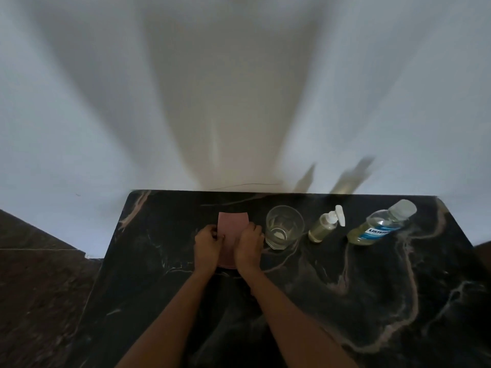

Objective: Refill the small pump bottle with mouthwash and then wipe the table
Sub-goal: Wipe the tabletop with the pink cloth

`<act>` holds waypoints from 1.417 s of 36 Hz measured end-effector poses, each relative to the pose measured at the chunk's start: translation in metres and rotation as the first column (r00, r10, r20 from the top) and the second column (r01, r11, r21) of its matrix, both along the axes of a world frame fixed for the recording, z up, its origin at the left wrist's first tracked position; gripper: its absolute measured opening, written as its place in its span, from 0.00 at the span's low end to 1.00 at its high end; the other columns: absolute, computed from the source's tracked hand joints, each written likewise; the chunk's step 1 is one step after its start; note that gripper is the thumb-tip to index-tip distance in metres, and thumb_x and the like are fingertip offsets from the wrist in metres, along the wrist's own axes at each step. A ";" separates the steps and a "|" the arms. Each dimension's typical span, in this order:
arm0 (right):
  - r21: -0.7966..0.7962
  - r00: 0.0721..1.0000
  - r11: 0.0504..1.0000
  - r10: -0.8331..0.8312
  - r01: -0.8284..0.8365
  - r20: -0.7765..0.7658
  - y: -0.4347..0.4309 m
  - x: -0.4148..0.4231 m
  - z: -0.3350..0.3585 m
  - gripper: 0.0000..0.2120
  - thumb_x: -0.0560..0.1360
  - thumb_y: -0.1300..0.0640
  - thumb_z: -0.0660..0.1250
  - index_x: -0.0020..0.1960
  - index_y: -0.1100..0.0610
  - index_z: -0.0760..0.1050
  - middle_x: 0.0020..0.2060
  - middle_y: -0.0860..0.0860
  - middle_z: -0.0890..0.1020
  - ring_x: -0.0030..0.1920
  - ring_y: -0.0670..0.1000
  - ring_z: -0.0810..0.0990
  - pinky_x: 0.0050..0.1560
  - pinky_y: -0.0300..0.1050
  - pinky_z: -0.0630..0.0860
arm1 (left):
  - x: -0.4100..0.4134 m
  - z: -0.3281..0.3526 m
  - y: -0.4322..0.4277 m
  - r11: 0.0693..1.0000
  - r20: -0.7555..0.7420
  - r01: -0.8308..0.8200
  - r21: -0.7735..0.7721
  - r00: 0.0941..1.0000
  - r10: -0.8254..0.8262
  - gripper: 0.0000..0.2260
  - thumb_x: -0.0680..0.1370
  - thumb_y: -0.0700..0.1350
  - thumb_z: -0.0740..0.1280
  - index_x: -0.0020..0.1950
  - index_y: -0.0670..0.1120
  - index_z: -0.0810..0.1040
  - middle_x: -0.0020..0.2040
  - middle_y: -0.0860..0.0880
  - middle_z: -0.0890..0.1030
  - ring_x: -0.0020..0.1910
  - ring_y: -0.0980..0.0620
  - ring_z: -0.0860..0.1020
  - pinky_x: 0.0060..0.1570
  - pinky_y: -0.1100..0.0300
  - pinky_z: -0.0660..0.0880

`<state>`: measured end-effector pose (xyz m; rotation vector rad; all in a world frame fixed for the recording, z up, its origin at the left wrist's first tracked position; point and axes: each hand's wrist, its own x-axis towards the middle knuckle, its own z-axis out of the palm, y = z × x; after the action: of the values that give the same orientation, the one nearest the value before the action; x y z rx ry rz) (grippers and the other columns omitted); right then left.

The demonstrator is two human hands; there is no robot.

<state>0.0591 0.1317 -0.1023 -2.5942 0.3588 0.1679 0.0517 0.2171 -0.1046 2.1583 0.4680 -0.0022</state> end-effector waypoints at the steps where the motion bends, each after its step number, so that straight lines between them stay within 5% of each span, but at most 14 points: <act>1: 0.006 1.000 1.000 -0.008 0.008 -0.015 0.000 0.001 0.001 0.14 0.76 0.66 0.56 0.61 0.64 0.66 0.60 0.60 0.70 0.60 0.58 0.70 0.58 0.47 0.68 | 0.000 0.000 0.000 1.000 -0.004 0.001 -0.002 1.000 -0.001 0.10 0.75 0.36 0.64 0.55 0.37 0.76 0.49 0.39 0.81 0.44 0.49 0.77 0.44 0.60 0.71; 13: 0.131 0.996 0.989 -0.066 0.074 -0.067 0.006 -0.004 0.018 0.11 0.76 0.64 0.58 0.58 0.60 0.67 0.60 0.57 0.70 0.56 0.56 0.74 0.52 0.46 0.72 | -0.003 0.006 0.002 0.999 -0.051 -0.039 -0.018 0.998 0.038 0.10 0.75 0.38 0.65 0.55 0.39 0.76 0.51 0.42 0.80 0.43 0.54 0.75 0.45 0.62 0.72; 18: 0.143 0.994 0.988 -0.047 0.061 -0.103 0.000 -0.023 0.033 0.09 0.78 0.60 0.56 0.57 0.58 0.67 0.55 0.56 0.77 0.55 0.57 0.77 0.53 0.53 0.73 | -0.020 0.016 0.004 0.997 -0.049 -0.059 -0.043 0.997 0.057 0.11 0.74 0.37 0.66 0.55 0.39 0.77 0.52 0.41 0.81 0.49 0.48 0.79 0.47 0.61 0.73; 26: 0.241 0.996 0.970 0.029 -0.008 -0.083 -0.029 -0.082 0.060 0.13 0.77 0.58 0.58 0.61 0.56 0.67 0.56 0.55 0.76 0.57 0.56 0.76 0.55 0.48 0.71 | -0.068 0.038 0.000 0.994 -0.074 0.002 -0.105 0.997 -0.009 0.10 0.73 0.38 0.67 0.55 0.41 0.78 0.50 0.41 0.82 0.45 0.50 0.78 0.46 0.61 0.75; 30: 0.324 0.998 0.945 0.055 -0.038 -0.042 -0.050 -0.116 0.066 0.13 0.76 0.58 0.60 0.61 0.53 0.68 0.56 0.52 0.77 0.55 0.52 0.76 0.56 0.47 0.72 | -0.101 0.049 -0.014 0.985 -0.067 0.020 -0.172 0.997 -0.032 0.09 0.73 0.36 0.66 0.53 0.41 0.78 0.50 0.43 0.81 0.40 0.55 0.76 0.33 0.72 0.68; 37: 0.380 0.998 0.924 0.054 -0.043 -0.019 -0.095 -0.175 0.073 0.10 0.74 0.60 0.62 0.56 0.56 0.72 0.52 0.53 0.80 0.52 0.51 0.78 0.49 0.43 0.73 | -0.168 0.061 -0.050 0.975 -0.097 0.055 -0.214 0.992 -0.077 0.12 0.72 0.37 0.69 0.55 0.42 0.76 0.48 0.49 0.78 0.46 0.56 0.75 0.46 0.65 0.72; 42: 0.385 0.999 0.923 0.014 -0.001 -0.029 -0.122 -0.215 0.068 0.12 0.73 0.62 0.64 0.56 0.57 0.73 0.51 0.52 0.79 0.54 0.52 0.77 0.51 0.42 0.71 | -0.208 0.060 -0.076 0.967 -0.111 0.105 -0.234 0.985 -0.134 0.11 0.72 0.37 0.68 0.54 0.43 0.76 0.44 0.52 0.76 0.42 0.58 0.75 0.35 0.74 0.69; 51: 0.364 0.993 0.926 -0.063 0.096 -0.100 -0.173 -0.276 0.057 0.12 0.74 0.60 0.64 0.57 0.57 0.73 0.54 0.55 0.79 0.53 0.52 0.77 0.51 0.45 0.73 | -0.260 0.042 -0.122 0.953 -0.199 0.214 -0.214 0.946 -0.257 0.11 0.70 0.37 0.70 0.51 0.42 0.76 0.41 0.48 0.79 0.41 0.53 0.78 0.38 0.68 0.73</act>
<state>-0.2165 -0.0415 -0.0457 -2.2016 0.4195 0.2908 -0.2079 0.0952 -0.0622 2.0203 0.3185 -0.4136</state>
